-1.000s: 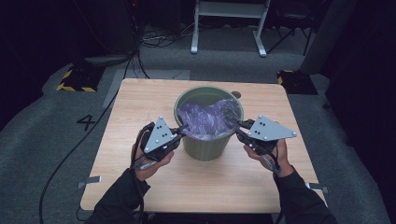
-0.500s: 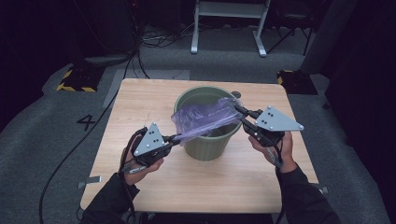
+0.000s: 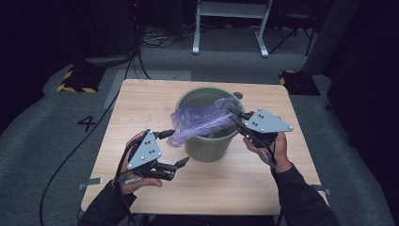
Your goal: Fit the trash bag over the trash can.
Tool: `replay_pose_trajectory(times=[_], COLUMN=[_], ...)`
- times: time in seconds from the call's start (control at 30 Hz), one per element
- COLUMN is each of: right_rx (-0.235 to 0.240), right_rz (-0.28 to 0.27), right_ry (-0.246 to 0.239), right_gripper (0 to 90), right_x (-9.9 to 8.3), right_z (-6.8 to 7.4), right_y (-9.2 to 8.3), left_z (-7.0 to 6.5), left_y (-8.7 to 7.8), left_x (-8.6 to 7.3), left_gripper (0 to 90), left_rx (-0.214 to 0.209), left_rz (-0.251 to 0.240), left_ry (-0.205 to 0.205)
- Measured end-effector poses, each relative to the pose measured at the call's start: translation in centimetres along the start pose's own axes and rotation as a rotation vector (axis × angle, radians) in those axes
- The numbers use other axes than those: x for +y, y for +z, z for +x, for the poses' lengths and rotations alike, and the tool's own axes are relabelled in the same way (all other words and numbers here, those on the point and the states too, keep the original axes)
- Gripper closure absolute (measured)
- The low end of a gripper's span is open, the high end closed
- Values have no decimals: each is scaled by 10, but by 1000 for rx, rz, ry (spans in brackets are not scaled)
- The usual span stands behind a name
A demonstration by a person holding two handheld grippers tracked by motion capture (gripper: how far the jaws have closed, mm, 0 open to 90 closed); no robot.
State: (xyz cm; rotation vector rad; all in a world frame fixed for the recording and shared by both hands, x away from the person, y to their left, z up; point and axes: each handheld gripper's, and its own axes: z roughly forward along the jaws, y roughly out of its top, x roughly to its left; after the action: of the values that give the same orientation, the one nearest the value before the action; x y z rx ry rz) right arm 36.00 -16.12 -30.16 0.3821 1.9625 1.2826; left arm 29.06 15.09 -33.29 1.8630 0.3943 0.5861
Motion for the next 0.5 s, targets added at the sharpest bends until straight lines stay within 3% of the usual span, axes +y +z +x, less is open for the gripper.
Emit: replay_pose_trajectory(times=[0.17,0.23,0.3,0.37,0.4,0.47,0.5], right_rx=[-2,5,14,15,18,31,36], right_rz=[11,14,17,17,19,19,16], right_ry=[-23,-27,-41,-49,-53,-67,-70], right_gripper=[868,863,855,855,851,824,816], right_x=[2,3,5,6,6,9,9], right_z=[3,5,8,9,10,13,13], right_y=[4,5,7,8,9,11,12], left_z=[-5,-4,-1,1,5,10,14], left_y=[-10,-10,-8,-6,-3,2,6], left_x=[12,19,23,25,28,31,31], left_gripper=[156,177,257,287,287,409,427], left_rx=[14,50,74,82,110,128,134], left_rz=[-30,-21,-13,-10,9,33,51], left_ry=[23,23,16,8,5,6,5])
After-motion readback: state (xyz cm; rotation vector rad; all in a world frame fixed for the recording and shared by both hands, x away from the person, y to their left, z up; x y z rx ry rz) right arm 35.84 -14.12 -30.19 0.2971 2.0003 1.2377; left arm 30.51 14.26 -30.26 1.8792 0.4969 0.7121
